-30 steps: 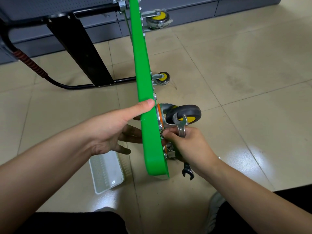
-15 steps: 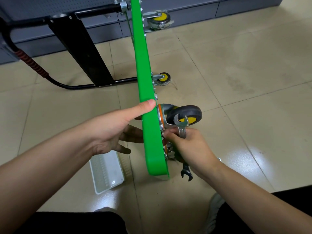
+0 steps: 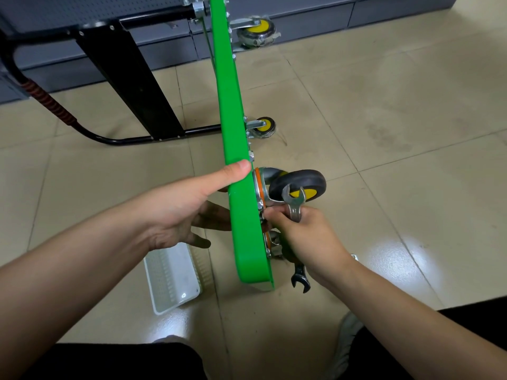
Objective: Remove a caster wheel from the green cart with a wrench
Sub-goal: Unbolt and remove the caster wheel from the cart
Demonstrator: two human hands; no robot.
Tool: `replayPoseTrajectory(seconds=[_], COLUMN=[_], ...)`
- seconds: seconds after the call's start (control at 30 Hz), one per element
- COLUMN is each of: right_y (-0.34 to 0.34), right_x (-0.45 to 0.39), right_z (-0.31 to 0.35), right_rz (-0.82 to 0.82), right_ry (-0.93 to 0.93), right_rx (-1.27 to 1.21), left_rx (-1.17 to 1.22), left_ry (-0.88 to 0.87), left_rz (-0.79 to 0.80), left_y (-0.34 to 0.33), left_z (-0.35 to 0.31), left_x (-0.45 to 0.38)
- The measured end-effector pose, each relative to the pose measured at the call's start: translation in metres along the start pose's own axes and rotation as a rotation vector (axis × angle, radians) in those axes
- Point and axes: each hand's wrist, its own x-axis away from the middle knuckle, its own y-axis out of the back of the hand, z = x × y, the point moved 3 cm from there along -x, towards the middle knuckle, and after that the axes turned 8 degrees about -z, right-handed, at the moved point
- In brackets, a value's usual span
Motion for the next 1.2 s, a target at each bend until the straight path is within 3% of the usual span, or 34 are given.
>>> replayPoseTrajectory(seconds=[0.33,0.47,0.7,1.0,1.2], right_y=[0.002,0.004,0.003,-0.002,0.002], right_x=[-0.009,-0.009,-0.005,-0.005,-0.003], right_z=[-0.011,-0.011,-0.011,-0.014,-0.014], right_rz=[0.017,-0.037,0.006,-0.019,0.001], right_ry=[-0.096,-0.065,-0.13,-0.049,-0.113], right_rx=[0.052,0.058,0.009,0.009,0.018], left_rx=[-0.001,0.008,0.006,0.011,-0.001], left_ry=[0.001,-0.001,-0.004,-0.004,-0.009], left_rz=[-0.003,-0.01,-0.011,-0.014,-0.009], left_y=[0.0,0.0,0.0,-0.001,0.0], left_z=[-0.001,-0.001,0.0,-0.002,-0.001], left_x=[0.001,0.0,0.0,0.002,0.0])
